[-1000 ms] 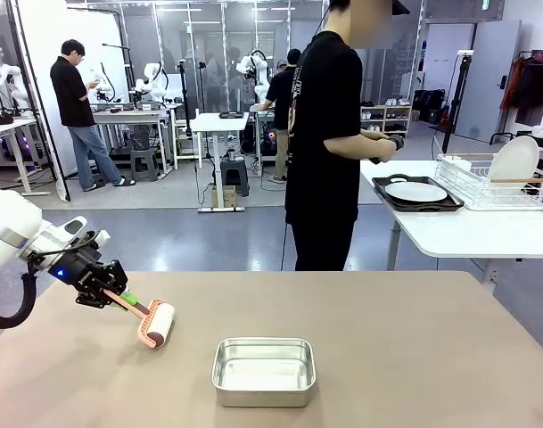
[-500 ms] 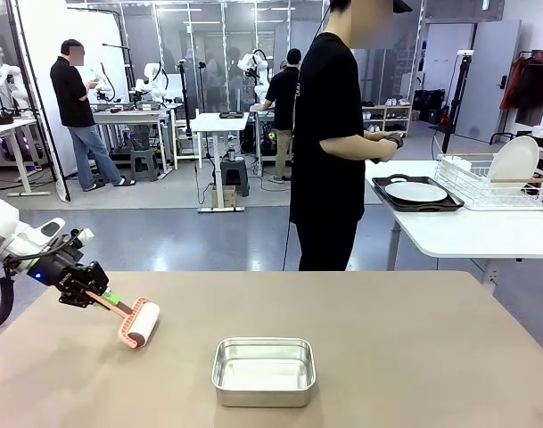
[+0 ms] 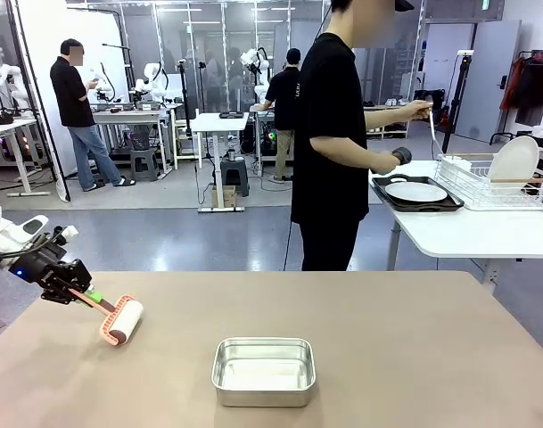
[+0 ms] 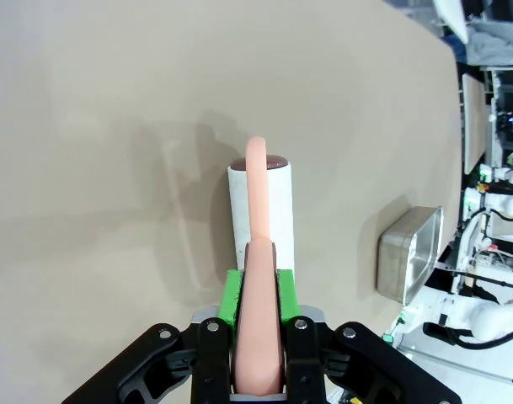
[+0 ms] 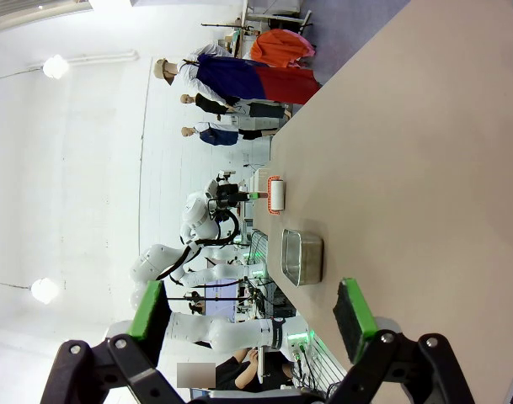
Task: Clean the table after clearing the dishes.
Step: When the right (or left) Handle tray is removed, use the right hand (or left hand) to clean the right (or left) side of the table with the Lint Roller.
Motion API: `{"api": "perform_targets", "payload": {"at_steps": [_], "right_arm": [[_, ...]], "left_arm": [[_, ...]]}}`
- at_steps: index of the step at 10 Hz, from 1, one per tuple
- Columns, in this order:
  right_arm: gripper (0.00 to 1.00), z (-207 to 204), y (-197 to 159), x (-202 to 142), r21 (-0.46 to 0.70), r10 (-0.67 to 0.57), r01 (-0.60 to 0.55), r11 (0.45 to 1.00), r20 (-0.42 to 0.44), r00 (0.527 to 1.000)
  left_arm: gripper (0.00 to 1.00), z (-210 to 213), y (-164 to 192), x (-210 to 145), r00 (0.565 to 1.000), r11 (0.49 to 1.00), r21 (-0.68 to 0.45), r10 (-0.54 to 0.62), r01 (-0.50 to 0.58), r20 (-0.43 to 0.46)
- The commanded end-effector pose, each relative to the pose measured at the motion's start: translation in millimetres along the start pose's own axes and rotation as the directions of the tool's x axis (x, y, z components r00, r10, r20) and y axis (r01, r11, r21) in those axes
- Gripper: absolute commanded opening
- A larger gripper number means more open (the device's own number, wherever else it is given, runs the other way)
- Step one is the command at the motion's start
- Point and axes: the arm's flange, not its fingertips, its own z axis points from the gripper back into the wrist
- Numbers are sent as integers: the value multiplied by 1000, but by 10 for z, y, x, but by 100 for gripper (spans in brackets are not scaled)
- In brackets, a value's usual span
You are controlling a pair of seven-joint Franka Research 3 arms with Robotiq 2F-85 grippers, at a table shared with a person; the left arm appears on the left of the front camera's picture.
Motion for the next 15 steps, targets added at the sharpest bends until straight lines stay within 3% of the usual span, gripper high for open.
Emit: {"api": "perform_targets", "payload": {"at_steps": [1,7,10,15], "right_arm": [[100,0,32,-35,-9,-1,1,1000,-4,1000],[100,0,32,-35,-9,-1,1,1000,-4,1000],[100,0,32,-35,-9,-1,1,1000,-4,1000],[100,0,32,-35,-9,-1,1,1000,-4,1000]], "left_arm": [[21,150,167,128,1000,999,45,25,-26,16],[21,607,659,229,992,990,121,65,-78,112],[21,833,894,258,978,973,166,136,-163,161],[21,1206,887,304,972,960,226,122,-167,200]]}}
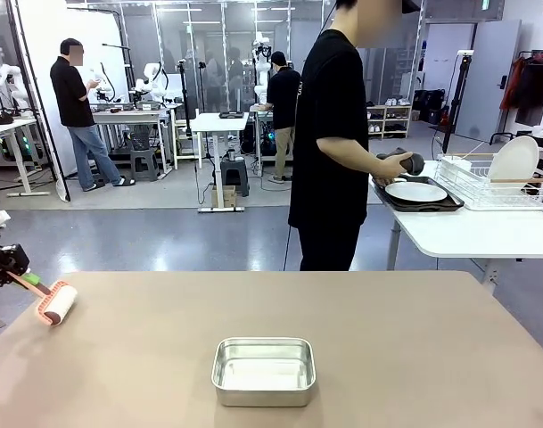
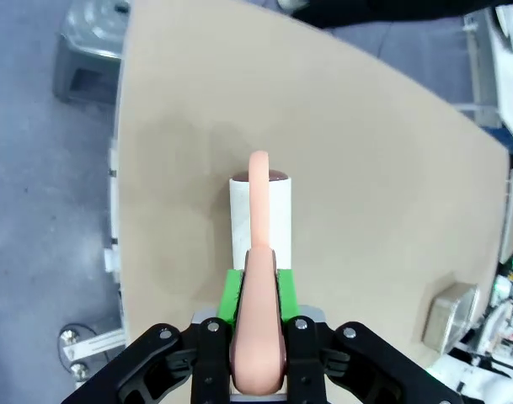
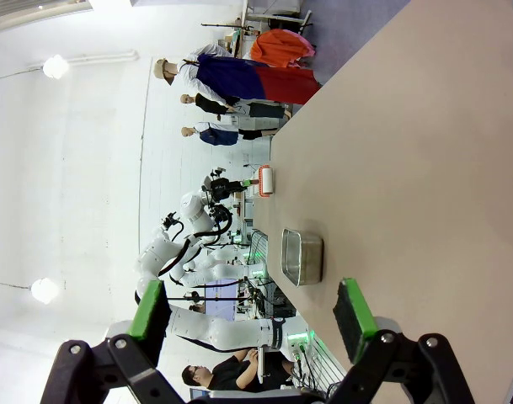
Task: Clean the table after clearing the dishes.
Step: When the right (or left) Handle tray is removed, use the right hand (or left hand) to clean the right (or left) side of the table with the Lint Roller.
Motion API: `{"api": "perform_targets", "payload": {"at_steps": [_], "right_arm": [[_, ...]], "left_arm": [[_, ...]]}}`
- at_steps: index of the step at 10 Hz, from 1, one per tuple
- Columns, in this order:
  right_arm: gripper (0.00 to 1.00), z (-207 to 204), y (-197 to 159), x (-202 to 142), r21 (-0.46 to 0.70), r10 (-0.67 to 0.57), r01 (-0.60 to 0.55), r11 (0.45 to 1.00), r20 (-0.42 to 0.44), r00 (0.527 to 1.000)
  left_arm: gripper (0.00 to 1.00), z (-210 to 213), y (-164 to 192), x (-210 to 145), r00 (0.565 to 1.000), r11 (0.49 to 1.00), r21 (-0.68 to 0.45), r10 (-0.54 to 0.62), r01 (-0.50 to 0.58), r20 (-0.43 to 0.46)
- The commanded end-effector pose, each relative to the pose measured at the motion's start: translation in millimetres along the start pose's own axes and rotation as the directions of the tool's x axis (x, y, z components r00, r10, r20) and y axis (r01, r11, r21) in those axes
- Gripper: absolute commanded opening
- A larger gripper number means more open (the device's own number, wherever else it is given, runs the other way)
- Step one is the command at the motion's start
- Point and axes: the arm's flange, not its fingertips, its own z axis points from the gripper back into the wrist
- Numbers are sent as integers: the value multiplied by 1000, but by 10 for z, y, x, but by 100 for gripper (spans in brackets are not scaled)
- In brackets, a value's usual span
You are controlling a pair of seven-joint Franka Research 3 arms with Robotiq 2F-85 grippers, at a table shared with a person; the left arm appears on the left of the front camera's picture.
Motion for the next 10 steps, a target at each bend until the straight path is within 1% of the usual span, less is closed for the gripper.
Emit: {"api": "perform_targets", "payload": {"at_steps": [1,3,5,6,7,10], "right_arm": [[100,0,32,-35,-9,-1,1,1000,-4,1000],[100,0,32,-35,-9,-1,1,1000,-4,1000],[100,0,32,-35,-9,-1,1,1000,-4,1000],[100,0,32,-35,-9,-1,1,1000,-4,1000],[100,0,32,-35,-9,-1,1,1000,-4,1000],[100,0,32,-35,-9,-1,1,1000,-4,1000]], "left_arm": [[21,139,-98,64,1000,999,37,-6,5,23],[21,433,-332,30,998,999,33,-43,41,46],[21,759,-601,-70,996,994,92,-59,53,67],[21,913,-763,-148,989,987,123,-117,106,91],[21,1007,-924,-211,980,974,162,-173,156,96],[21,1115,-1305,-342,952,934,250,-288,256,101]]}}
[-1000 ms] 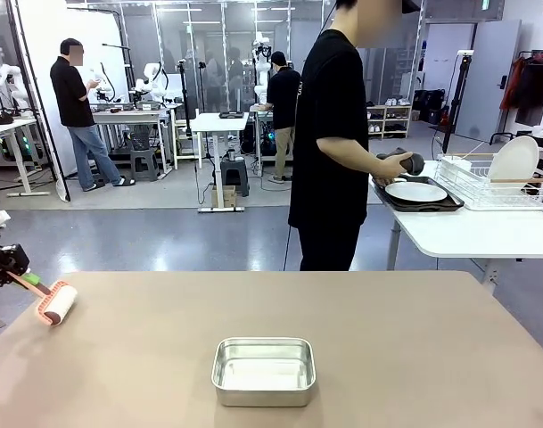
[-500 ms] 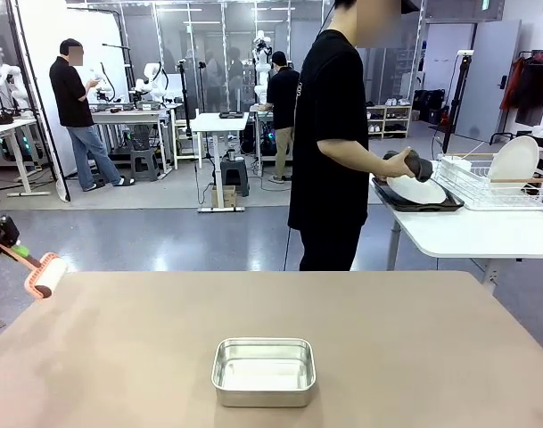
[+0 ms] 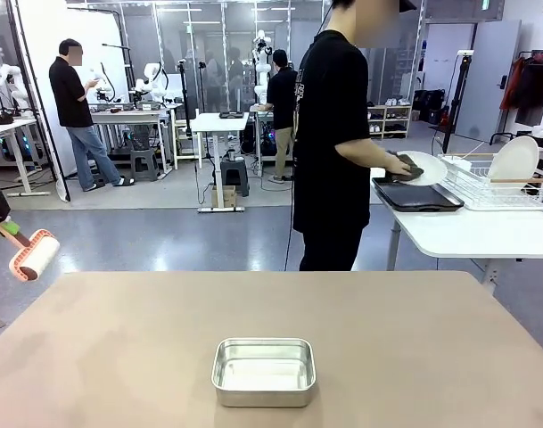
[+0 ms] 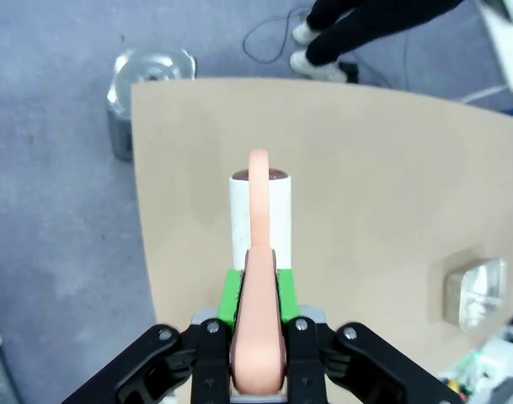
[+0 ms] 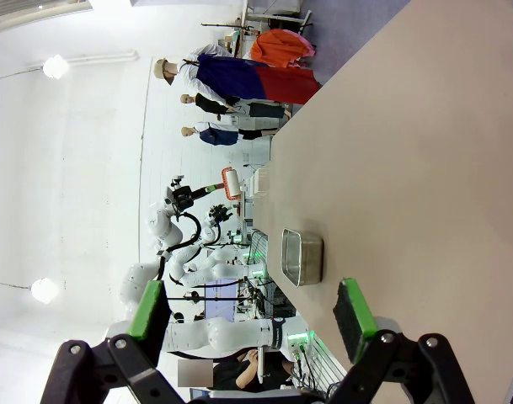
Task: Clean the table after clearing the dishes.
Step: When the right (or left) Handle tray is removed, use the right hand (or left hand) to clean the right (or left) side of the table with the Lint Roller.
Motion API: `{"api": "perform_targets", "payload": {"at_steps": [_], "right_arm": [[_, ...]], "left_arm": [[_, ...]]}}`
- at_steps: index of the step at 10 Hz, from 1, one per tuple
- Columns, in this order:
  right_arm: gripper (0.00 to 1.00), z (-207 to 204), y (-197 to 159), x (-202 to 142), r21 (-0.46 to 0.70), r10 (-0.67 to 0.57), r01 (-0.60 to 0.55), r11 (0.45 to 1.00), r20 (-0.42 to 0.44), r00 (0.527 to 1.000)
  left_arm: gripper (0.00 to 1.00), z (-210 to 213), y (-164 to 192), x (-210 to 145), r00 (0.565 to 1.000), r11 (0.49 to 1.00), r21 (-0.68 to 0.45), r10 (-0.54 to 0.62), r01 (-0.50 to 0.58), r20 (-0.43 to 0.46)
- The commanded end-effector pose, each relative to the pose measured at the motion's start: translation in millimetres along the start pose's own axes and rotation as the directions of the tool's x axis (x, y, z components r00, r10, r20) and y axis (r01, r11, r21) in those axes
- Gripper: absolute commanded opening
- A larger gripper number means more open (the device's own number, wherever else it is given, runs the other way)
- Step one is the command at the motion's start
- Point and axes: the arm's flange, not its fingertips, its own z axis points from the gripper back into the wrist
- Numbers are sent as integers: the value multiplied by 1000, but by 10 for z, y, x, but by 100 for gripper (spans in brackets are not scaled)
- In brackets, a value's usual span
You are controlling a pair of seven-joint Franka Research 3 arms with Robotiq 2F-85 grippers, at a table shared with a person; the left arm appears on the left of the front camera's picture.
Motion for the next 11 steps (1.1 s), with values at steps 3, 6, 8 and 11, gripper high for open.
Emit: {"api": "perform_targets", "payload": {"at_steps": [3,6,8,11], "right_arm": [[100,1,30,-36,-9,-1,1,1000,-4,1000],[100,1,30,-36,-9,-1,1,1000,-4,1000],[100,1,30,-36,-9,-1,1,1000,-4,1000],[100,1,30,-36,-9,-1,1,1000,-4,1000]], "left_arm": [[21,48,-224,-129,998,997,61,-58,56,32],[21,50,-227,-35,998,998,31,-58,58,16],[21,50,-227,-35,998,998,31,-58,58,16],[21,50,-227,-35,998,998,31,-58,58,16]]}}
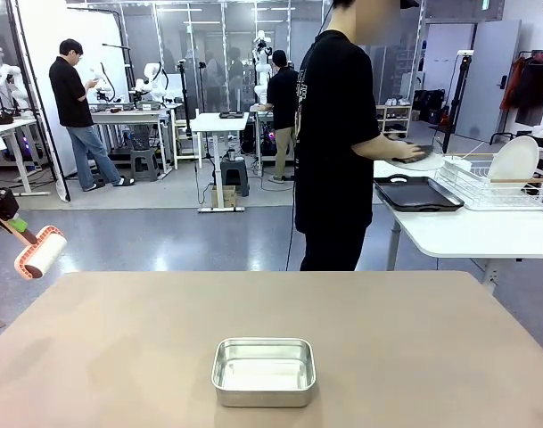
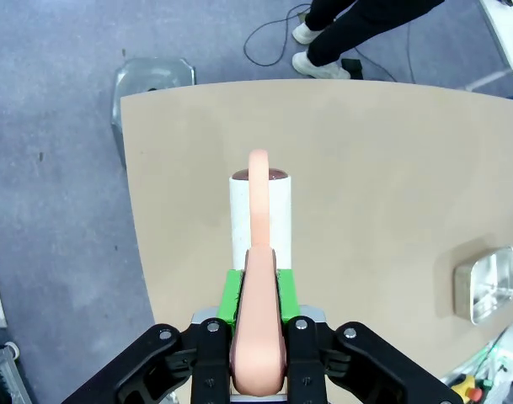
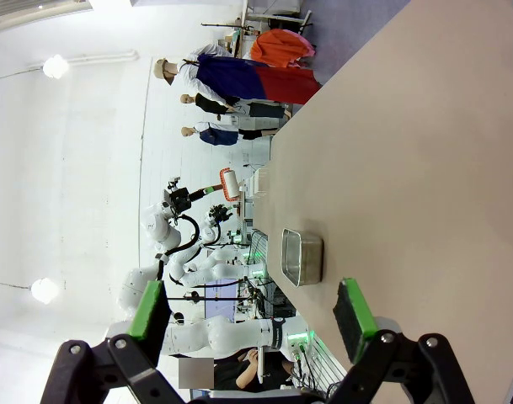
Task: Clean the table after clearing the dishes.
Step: Place the Lint Roller back on top of the Airtight Container.
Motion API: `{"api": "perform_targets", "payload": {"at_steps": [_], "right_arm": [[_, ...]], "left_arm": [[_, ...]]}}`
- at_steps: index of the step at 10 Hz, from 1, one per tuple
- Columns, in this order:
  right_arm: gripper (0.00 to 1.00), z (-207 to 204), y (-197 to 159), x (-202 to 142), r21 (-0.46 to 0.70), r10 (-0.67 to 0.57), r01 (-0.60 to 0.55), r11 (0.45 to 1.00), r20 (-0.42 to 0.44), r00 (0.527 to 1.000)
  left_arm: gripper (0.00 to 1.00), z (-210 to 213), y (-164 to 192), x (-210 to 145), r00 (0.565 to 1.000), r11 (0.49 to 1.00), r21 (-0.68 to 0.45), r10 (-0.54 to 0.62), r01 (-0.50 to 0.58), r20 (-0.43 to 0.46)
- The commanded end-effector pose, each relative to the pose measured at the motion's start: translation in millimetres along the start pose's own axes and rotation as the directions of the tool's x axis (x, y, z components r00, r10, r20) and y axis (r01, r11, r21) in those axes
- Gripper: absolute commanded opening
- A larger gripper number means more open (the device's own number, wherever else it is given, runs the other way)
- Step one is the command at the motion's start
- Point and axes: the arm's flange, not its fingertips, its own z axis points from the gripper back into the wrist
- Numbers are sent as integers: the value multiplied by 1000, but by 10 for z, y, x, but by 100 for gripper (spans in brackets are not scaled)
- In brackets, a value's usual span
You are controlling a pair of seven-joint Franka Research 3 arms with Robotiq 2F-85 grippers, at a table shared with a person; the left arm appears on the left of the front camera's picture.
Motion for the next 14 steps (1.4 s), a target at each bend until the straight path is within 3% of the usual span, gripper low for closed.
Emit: {"api": "perform_targets", "payload": {"at_steps": [1,6,7,8,10,11,12,13,14], "right_arm": [[100,1,30,-36,-9,-1,1,1000,-4,1000],[100,1,30,-36,-9,-1,1,1000,-4,1000],[100,1,30,-36,-9,-1,1,1000,-4,1000],[100,1,30,-36,-9,-1,1,1000,-4,1000],[100,1,30,-36,-9,-1,1,1000,-4,1000],[100,1,30,-36,-9,-1,1,1000,-4,1000],[100,1,30,-36,-9,-1,1,1000,-4,1000],[100,1,30,-36,-9,-1,1,1000,-4,1000],[100,1,30,-36,-9,-1,1,1000,-4,1000]], "left_arm": [[21,30,9,15,1000,1000,6,1,-1,3],[21,1,2,-1,1000,1000,0,0,0,0],[21,180,-129,165,977,974,74,-213,215,-23],[21,353,-363,380,935,933,58,-354,355,-27],[21,585,-1009,635,788,788,-13,-616,616,-8],[21,646,-1428,711,677,674,-71,-736,735,18],[21,637,-1922,725,526,518,-153,-850,841,11],[21,600,-2305,679,398,383,-230,-917,895,21],[21,558,-2642,614,305,277,-285,-951,918,58]]}}
